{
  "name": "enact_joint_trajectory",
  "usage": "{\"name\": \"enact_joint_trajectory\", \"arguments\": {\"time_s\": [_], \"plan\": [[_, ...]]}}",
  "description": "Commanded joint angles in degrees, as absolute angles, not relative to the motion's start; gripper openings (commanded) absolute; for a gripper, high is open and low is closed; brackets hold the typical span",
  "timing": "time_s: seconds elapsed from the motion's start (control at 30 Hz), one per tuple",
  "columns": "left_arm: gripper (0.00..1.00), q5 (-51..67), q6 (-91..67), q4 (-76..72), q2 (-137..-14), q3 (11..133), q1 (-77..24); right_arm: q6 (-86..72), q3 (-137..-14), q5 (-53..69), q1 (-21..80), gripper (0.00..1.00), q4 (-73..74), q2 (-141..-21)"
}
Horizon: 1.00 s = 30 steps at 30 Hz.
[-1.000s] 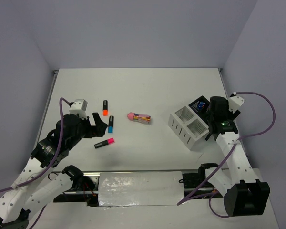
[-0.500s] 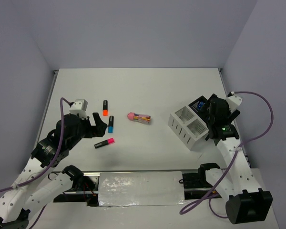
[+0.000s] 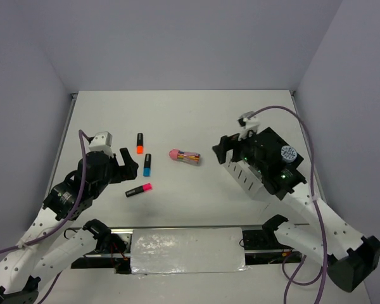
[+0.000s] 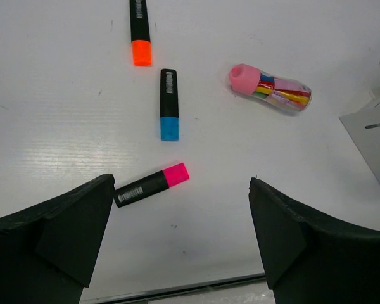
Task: Sort the stationery into containers
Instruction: Pick up the stationery from the center of the board.
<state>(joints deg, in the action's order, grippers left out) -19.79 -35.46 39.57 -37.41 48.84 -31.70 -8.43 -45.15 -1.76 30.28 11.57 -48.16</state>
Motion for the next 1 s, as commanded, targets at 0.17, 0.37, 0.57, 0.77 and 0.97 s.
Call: {"name": "enact_joint_trajectory", "arguments": {"time_s": [0.17, 0.37, 0.57, 0.77, 0.97], "plan": [[0.99, -24.4, -41.1, 39.7, -37.4, 49.0, -31.9, 8.0, -53.8, 5.2, 42.4, 0.98, 12.0, -63.6], [0.99, -23.0, -49.9, 35.3, -39.3, 45.6, -31.9, 9.1, -59.9, 4.2, 42.9, 0.97, 13.4, -70.3], [0.99, -19.9, -67.5, 21.6, -51.0, 43.1, -33.4, -5.8, -61.5, -19.2, 42.4, 1.0, 16.0, -64.3], [0.99, -29.1, -84.9, 29.0, -74.3, 55.8, -37.6, -8.5, -62.6, -24.2, 42.2, 1.0, 23.6, -57.3], [0.99, -27.5, -90.5, 29.8, -92.0, 67.0, -37.7, -9.6, -58.1, -22.5, 41.8, 1.0, 25.6, -51.2]]}}
